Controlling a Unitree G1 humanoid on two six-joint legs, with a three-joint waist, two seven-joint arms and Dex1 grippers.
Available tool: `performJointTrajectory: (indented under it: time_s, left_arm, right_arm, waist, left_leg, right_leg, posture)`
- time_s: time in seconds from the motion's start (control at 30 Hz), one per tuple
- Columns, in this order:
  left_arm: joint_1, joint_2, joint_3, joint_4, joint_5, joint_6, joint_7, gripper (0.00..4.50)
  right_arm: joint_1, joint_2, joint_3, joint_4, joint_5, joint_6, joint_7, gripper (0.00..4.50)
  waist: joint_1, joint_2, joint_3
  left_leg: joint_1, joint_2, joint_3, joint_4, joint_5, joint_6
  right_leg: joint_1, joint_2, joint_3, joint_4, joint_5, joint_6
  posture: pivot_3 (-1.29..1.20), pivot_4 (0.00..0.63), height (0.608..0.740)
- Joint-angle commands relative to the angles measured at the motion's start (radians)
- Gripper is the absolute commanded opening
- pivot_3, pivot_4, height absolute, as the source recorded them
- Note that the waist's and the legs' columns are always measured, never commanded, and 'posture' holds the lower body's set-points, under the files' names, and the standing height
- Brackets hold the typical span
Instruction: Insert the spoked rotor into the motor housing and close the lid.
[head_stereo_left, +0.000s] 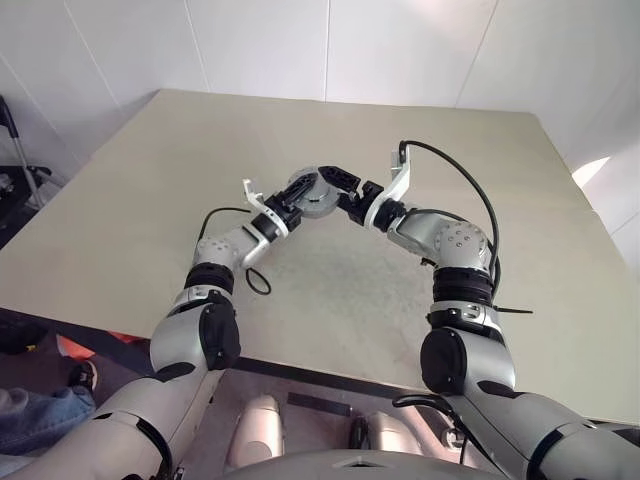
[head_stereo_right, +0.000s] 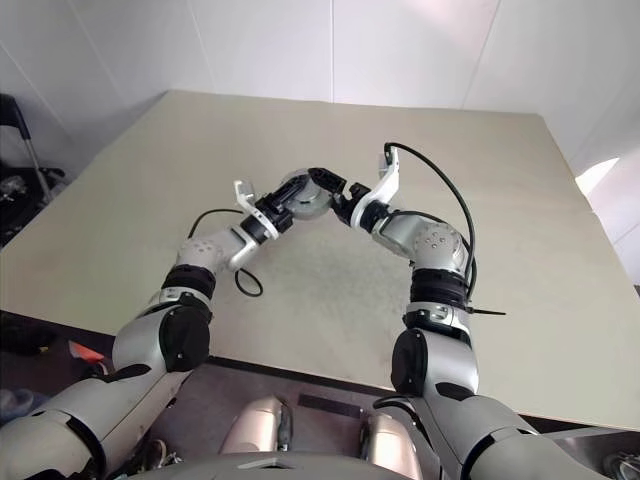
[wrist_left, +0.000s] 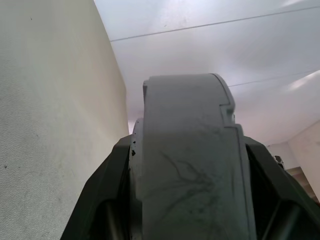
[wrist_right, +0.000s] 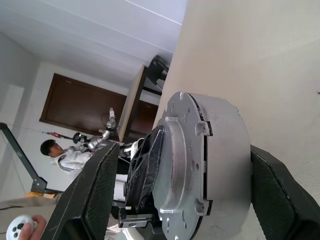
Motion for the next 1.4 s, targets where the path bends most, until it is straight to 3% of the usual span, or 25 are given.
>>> performJointTrajectory:
  time_s: [0.03, 0.1, 0.47, 0.87, 1.1, 1.23, 1.4]
  left_arm:
    - [0.005, 0.043, 0.036, -0.007, -0.011, -0.055, 0.03, 2.41]
    - [0.019, 0.064, 0.062, -0.008, -0.026, -0.067, 0.038, 2.11]
    - [0.092, 0.165, 0.169, -0.016, -0.054, -0.152, 0.105, 2.1]
    - [0.148, 0.28, 0.233, 0.023, -0.017, -0.367, 0.36, 2.1]
    - [0.14, 0.349, 0.211, 0.037, 0.038, -0.474, 0.437, 4.33]
    - [0.128, 0.426, 0.21, 0.057, 0.063, -0.551, 0.456, 4.33]
    - [0.125, 0.455, 0.165, 0.05, 0.109, -0.608, 0.424, 4.33]
  right_arm:
    - [-0.029, -0.006, -0.002, -0.054, 0.021, -0.032, 0.016, 4.37]
    - [-0.03, -0.006, -0.001, -0.047, 0.019, -0.037, 0.014, 4.37]
    - [-0.037, -0.008, 0.033, -0.012, 0.001, -0.063, 0.032, 4.37]
    - [-0.055, -0.004, 0.055, 0.037, -0.026, -0.081, 0.061, 4.37]
    - [-0.061, -0.008, 0.066, 0.062, -0.042, -0.081, 0.074, 4.37]
    - [-0.071, -0.017, 0.092, 0.126, -0.089, -0.092, 0.092, 4.37]
    - [-0.057, -0.026, 0.157, 0.112, -0.171, -0.169, 0.157, 4.37]
  waist:
    - [-0.001, 0.0, 0.0]
    - [-0.004, 0.0, 0.0]
    - [-0.002, 0.0, 0.0]
    - [-0.011, -0.001, 0.0]
    - [-0.041, -0.002, 0.0]
    - [-0.05, -0.004, 0.001]
    - [-0.04, -0.004, 0.001]
  left_leg:
    - [0.0, 0.0, 0.0, 0.0, 0.0, 0.0]
    - [0.0, 0.0, 0.0, 0.001, 0.0, 0.0]
    - [0.0, 0.0, -0.002, 0.005, -0.001, -0.001]
    - [0.007, 0.001, -0.002, 0.005, 0.0, -0.007]
    - [0.032, 0.001, -0.002, -0.005, 0.003, -0.013]
    - [0.034, 0.001, -0.003, -0.007, 0.005, -0.016]
    - [0.029, 0.001, -0.004, -0.007, 0.004, -0.014]
  right_leg:
    - [0.0, 0.0, 0.0, 0.0, 0.0, 0.0]
    - [0.0, 0.0, 0.0, 0.001, 0.0, 0.0]
    - [0.0, 0.0, 0.0, 0.004, 0.0, 0.0]
    - [0.003, 0.0, 0.002, 0.011, 0.0, 0.0]
    - [0.023, 0.002, 0.004, 0.007, -0.007, 0.002]
    - [0.024, 0.003, 0.003, 0.007, -0.007, 0.002]
    - [0.023, 0.003, 0.003, 0.003, -0.003, -0.004]
  posture:
    - [0.0, 0.0, 0.74]
    - [0.0, 0.0, 0.74]
    - [0.0, 0.0, 0.74]
    - [0.0, 0.0, 0.74]
    - [0.0, 0.0, 0.74]
    - [0.0, 0.0, 0.74]
    - [0.0, 0.0, 0.74]
